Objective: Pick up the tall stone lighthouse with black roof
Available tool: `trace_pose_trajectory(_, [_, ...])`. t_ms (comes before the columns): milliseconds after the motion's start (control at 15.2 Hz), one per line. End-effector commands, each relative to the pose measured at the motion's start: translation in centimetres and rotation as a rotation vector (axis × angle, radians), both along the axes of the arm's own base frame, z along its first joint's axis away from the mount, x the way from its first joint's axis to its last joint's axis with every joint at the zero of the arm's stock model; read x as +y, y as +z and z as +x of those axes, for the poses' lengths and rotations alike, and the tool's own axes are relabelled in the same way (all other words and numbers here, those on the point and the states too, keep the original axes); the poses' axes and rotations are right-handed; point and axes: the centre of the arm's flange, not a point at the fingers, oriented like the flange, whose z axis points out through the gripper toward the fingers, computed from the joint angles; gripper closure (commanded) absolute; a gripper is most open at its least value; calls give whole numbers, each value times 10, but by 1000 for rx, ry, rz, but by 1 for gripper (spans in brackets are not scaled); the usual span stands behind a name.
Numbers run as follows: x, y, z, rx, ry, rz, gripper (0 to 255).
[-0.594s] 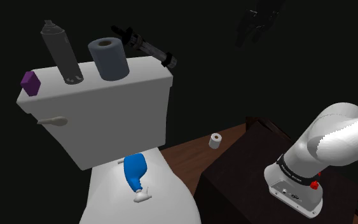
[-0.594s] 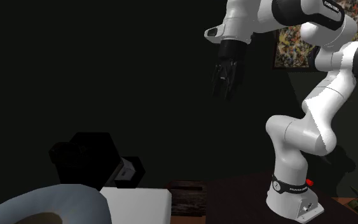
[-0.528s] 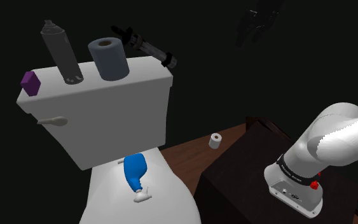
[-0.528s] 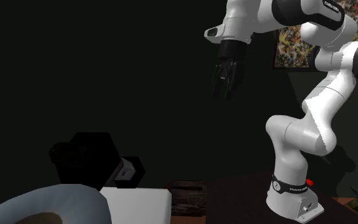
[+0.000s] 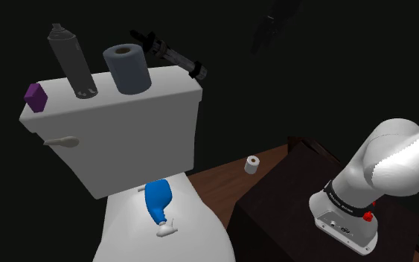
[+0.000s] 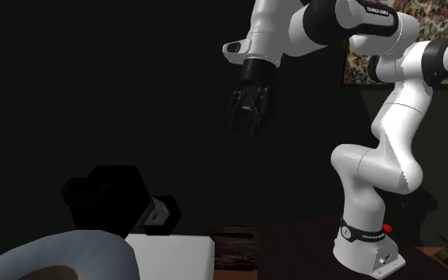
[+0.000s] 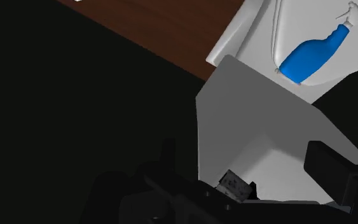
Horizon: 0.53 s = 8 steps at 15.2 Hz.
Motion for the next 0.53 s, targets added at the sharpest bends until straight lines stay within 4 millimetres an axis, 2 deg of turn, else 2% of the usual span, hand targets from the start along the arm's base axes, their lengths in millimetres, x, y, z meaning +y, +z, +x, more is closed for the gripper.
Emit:
trace_pose_trajectory(0, [1,-10,21,-31,89,13,0])
trace_pose_trajectory(462, [23,-28,97,-128,384,63,0])
